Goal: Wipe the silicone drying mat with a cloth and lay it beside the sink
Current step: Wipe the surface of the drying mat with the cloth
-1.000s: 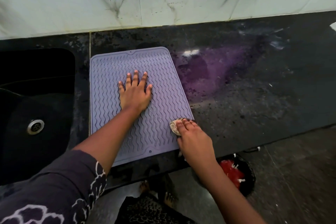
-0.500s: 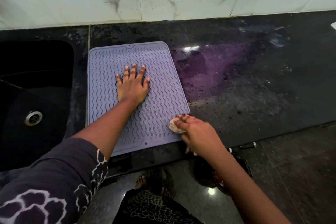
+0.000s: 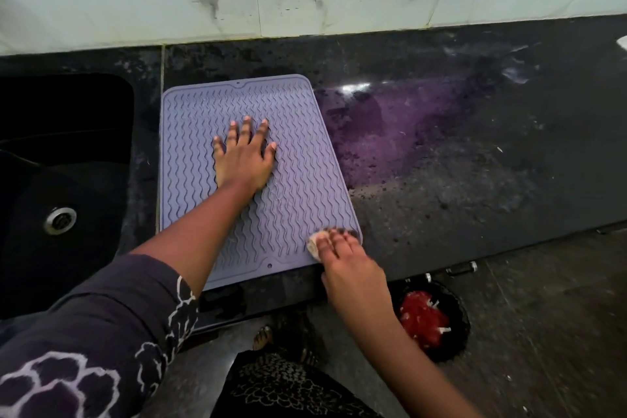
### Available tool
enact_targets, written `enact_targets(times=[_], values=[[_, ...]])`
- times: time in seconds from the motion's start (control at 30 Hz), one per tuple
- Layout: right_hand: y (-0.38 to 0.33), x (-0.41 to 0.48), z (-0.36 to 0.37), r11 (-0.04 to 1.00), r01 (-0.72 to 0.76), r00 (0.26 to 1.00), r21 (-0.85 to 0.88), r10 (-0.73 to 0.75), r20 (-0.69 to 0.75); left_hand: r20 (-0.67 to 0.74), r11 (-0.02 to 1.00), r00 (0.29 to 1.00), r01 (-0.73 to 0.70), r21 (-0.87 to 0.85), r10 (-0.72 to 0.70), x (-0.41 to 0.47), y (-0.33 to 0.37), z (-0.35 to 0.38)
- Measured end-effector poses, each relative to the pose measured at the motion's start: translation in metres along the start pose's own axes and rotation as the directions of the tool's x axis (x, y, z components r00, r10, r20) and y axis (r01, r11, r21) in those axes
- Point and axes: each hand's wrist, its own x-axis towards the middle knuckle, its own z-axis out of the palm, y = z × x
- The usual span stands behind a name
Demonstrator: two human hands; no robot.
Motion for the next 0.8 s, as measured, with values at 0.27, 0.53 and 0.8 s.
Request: enact_targets(times=[0.27,0.53,0.8], values=[[0.018,0.014,-0.034,0.991,-0.054,0.987,0.124,0.072,-0.147,0.0,1.0,1.0,-0.006,0.004,0.006,-0.001,0.001,-0.001],[0.008,-0.017,-0.01,0.996,-0.045,0.993,0.076,0.053,-0.104,0.001,1.0,1.0,-0.001,-0.003,0.001,-0.001,-0.001,0.0],[-0.016,-0.001,0.005,0.998,0.003,0.999,0.065,0.0,-0.044,-0.013,1.0,1.0,0.001,-0.006,-0.001,-0.001,-0.001,0.0]])
